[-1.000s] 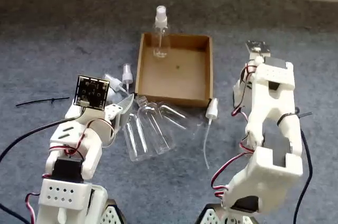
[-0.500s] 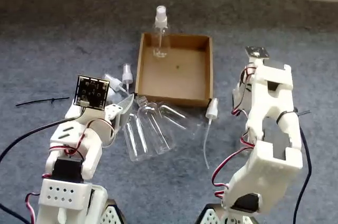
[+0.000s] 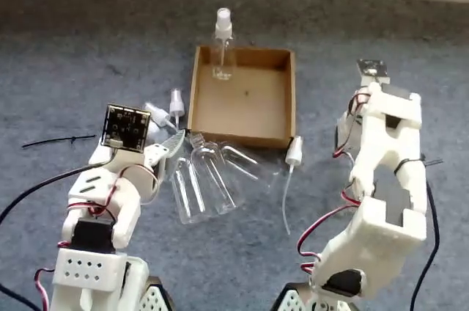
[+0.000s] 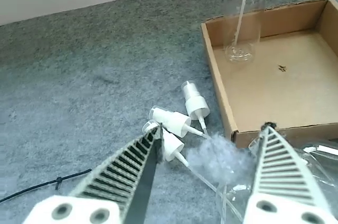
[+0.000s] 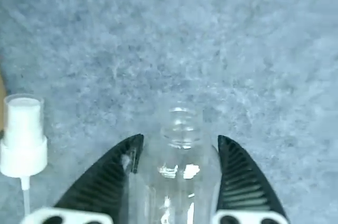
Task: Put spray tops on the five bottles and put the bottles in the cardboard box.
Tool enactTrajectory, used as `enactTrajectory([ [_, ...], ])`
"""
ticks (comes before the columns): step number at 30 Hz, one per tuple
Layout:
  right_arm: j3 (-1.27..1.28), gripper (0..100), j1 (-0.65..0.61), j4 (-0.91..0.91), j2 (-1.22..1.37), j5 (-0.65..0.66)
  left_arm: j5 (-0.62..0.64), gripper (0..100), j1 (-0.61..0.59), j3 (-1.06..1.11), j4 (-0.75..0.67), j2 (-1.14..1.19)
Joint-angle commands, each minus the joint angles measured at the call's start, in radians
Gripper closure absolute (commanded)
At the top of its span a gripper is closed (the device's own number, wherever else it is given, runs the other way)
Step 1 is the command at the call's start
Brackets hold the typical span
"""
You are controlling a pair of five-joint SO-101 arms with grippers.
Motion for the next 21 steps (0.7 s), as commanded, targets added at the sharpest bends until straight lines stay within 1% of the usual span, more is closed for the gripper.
enactTrajectory([
  [1,-0.136,89.6,0.025,0.087,-0.162,0.015,-0.006,73,-0.088,-0.124,0.0,-0.001],
  [5,-0.196,89.7,0.008,0.122,-0.318,0.015,-0.005,73,-0.171,-0.239,0.129,0.001],
  [8,-0.177,89.7,-0.028,0.119,-0.441,0.014,-0.005,73,-0.219,-0.3,0.216,0.01],
  [10,-0.131,89.7,-0.064,0.114,-0.527,0.009,-0.005,73,-0.246,-0.355,0.276,0.067],
  [13,-0.03,89.7,-0.12,0.077,-0.68,0.009,-0.005,73,-0.278,-0.476,0.37,0.248],
  [16,0.159,89.7,-0.133,-0.05,-0.862,0.008,-0.008,73,-0.288,-0.627,0.488,0.473],
  [19,0.438,89.7,-0.131,-0.266,-1.056,0.008,-0.043,73,-0.28,-0.76,0.588,0.661],
  [21,0.633,89.7,-0.131,-0.412,-1.175,0.008,-0.069,73,-0.265,-0.825,0.634,0.728],
])
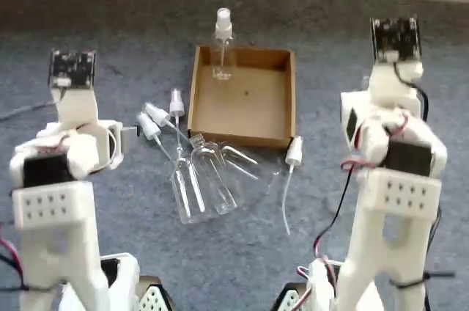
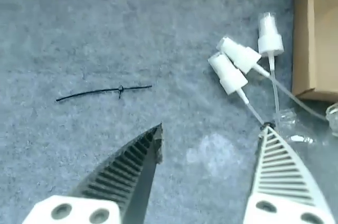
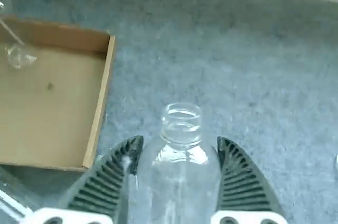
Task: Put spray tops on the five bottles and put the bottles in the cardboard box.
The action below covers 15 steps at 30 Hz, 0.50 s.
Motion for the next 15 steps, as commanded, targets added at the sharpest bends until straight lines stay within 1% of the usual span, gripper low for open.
enactTrajectory([
  [1,0.337,89.7,-0.008,-0.268,-0.24,0.003,-0.048,73,0.024,-0.197,0.107,0.186],
  [3,0.472,89.7,-0.012,-0.332,-0.331,-0.043,-0.058,73,0.053,-0.208,0.13,0.171],
  [6,0.461,89.7,-0.033,-0.337,-0.4,-0.127,-0.06,73,0.163,-0.206,0.175,0.077],
  [9,0.348,89.7,-0.096,-0.269,-0.384,-0.157,-0.064,73,0.297,-0.208,0.204,-0.077],
  [11,0.252,89.7,-0.156,-0.211,-0.351,-0.172,-0.107,73,0.371,-0.208,0.203,-0.18],
  [13,0.151,89.8,-0.219,-0.166,-0.298,-0.207,-0.123,73,0.417,-0.213,0.201,-0.26],
  [15,0.056,91.6,-0.275,-0.139,-0.237,-0.233,-0.126,73,0.432,-0.209,0.204,-0.28],
])
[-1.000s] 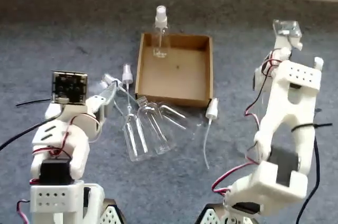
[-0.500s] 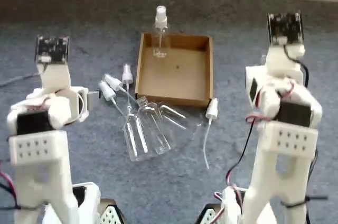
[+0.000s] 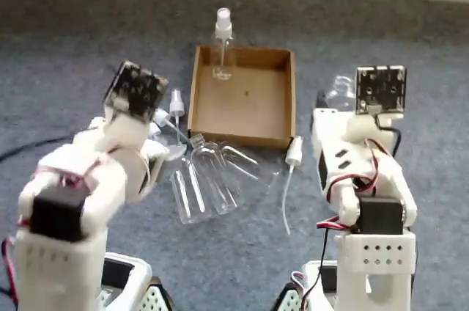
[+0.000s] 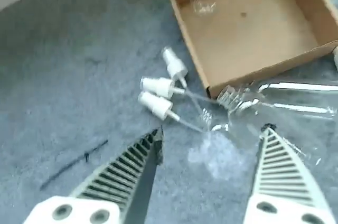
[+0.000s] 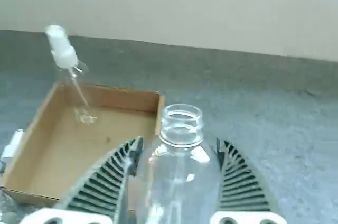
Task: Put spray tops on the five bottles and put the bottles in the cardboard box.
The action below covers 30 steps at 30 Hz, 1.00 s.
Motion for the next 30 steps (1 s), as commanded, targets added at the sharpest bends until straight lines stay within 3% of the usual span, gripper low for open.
enactTrajectory([
  [1,-0.214,92.7,-0.093,0.051,0.088,-0.044,-0.018,73,0.061,-0.047,0.012,-0.091],
  [5,-0.291,93.6,-0.104,0.134,0.125,-0.046,-0.018,73,-0.116,-0.033,0.005,0.008],
  [8,-0.197,93.6,-0.11,0.145,0.084,-0.04,-0.009,73,-0.294,-0.024,-0.044,0.153],
  [11,-0.074,93.6,-0.145,0.073,0.019,-0.043,0.077,73,-0.372,-0.033,-0.144,0.346],
  [17,0.153,93.6,-0.183,-0.021,-0.087,-0.046,0.224,73,-0.383,-0.131,-0.295,0.711],
  [24,0.205,93.6,-0.208,-0.022,-0.18,-0.048,0.358,73,-0.377,-0.367,-0.302,1.067],
  [30,0.206,93.6,-0.208,-0.022,-0.209,-0.048,0.373,73,-0.341,-0.426,-0.31,1.225],
])
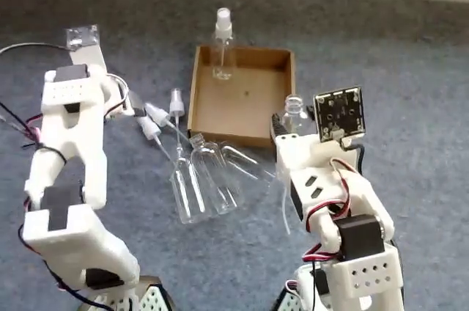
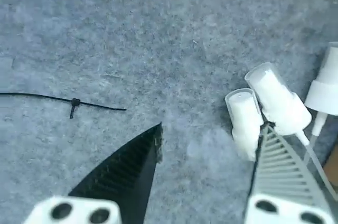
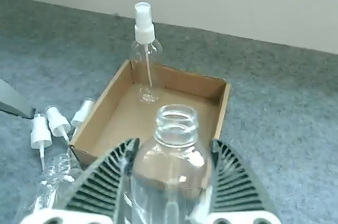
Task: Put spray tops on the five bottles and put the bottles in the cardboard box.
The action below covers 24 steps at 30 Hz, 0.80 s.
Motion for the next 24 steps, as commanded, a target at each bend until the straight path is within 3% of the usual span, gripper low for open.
enactTrajectory([
  [1,-0.002,93.6,-0.007,-0.025,-0.019,-0.008,0.02,73,0.035,-0.068,-0.031,0.059],
  [14,0.001,93.6,-0.007,-0.025,-0.022,-0.008,0.068,74,0.091,-0.005,-0.13,0.096],
  [18,0.001,93.6,-0.007,-0.024,-0.022,-0.008,0.066,80,0.091,0.045,-0.193,0.094],
  [24,0.001,93.6,-0.007,-0.024,-0.022,-0.008,0.066,81,0.087,0.051,-0.195,0.094],
])
